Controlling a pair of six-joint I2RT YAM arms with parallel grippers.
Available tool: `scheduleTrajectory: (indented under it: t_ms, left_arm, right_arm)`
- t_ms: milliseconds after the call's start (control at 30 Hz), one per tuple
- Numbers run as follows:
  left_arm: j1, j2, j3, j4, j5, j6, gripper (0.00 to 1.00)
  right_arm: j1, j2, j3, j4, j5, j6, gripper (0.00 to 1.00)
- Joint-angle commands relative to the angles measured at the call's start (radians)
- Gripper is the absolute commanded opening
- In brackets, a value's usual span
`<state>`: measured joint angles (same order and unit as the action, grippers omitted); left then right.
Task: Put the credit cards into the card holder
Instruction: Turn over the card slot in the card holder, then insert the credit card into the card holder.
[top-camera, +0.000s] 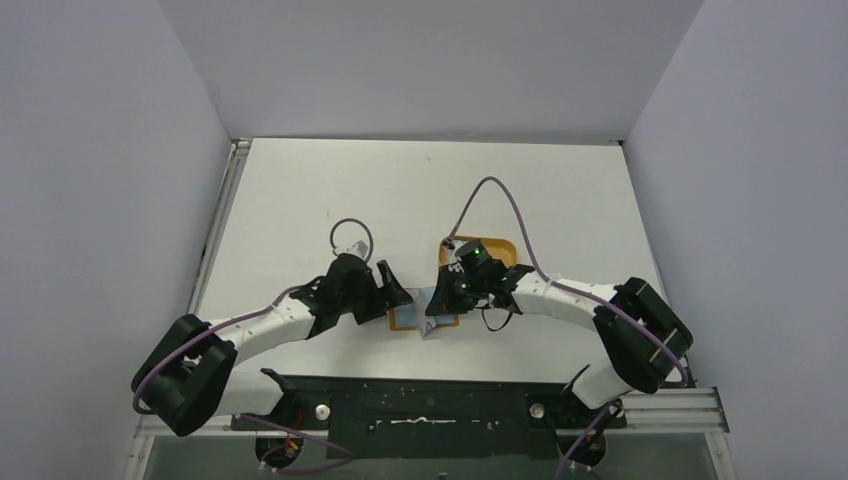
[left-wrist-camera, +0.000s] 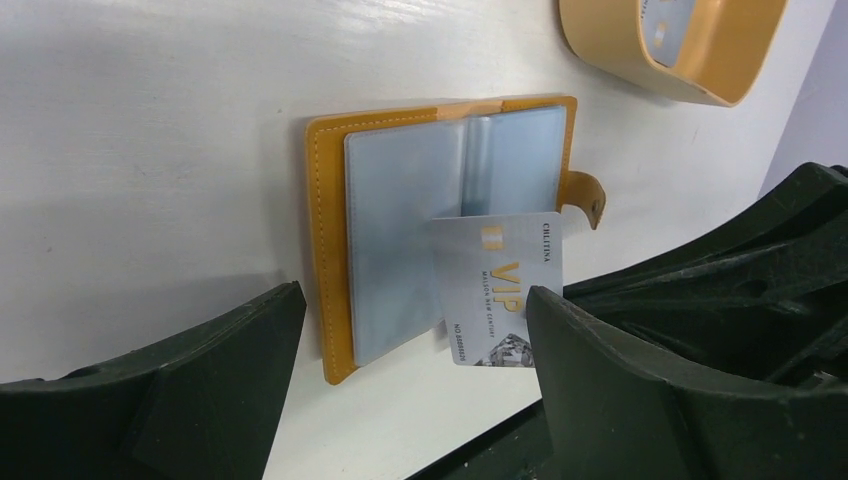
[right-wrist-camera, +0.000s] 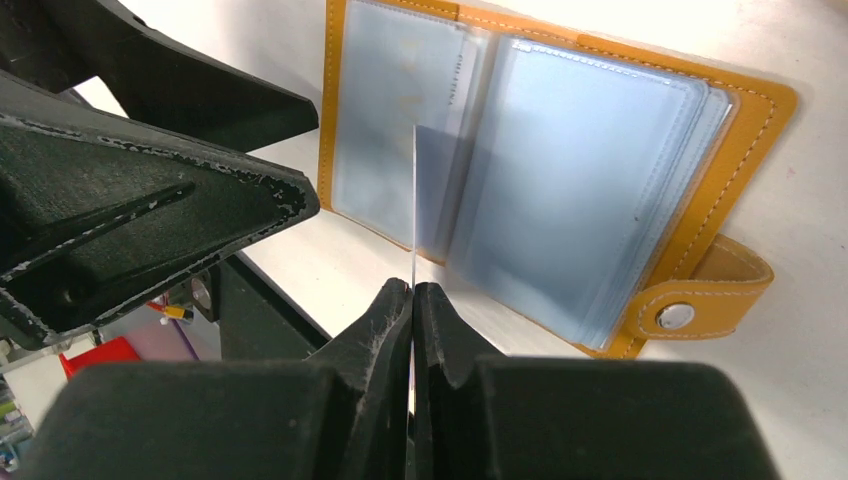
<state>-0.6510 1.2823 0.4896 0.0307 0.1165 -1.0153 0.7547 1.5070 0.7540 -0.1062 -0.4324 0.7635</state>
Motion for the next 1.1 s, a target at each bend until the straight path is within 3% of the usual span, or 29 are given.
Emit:
scheduleTrajectory:
  t_ms: [0,333,567,1067]
  left_arm:
    - [0.010,0.029,0.044,0.049,0.016,0.007,0.77]
    - [0.022,0.073,0.089,-0.096,-0.062,0.101,0.51]
    - [0.024,0.125,0.112,-0.080,-0.039,0.125,0.36]
    - [0.025,0.192,0.130,-0.045,-0.005,0.128,0.25]
  right_arm:
    - [0.011,0.011,0.045,0.024,0.016,-0.016,0.00]
    - [-0.073,-0.129,-0.064,0.069,0.059,0.053,0.00]
    - [-0.096,-0.102,-0.079,0.156,0.010,0.089,0.00]
    - [-0.093,-0.002,-0.054,0.181,-0.026,0.114,0.00]
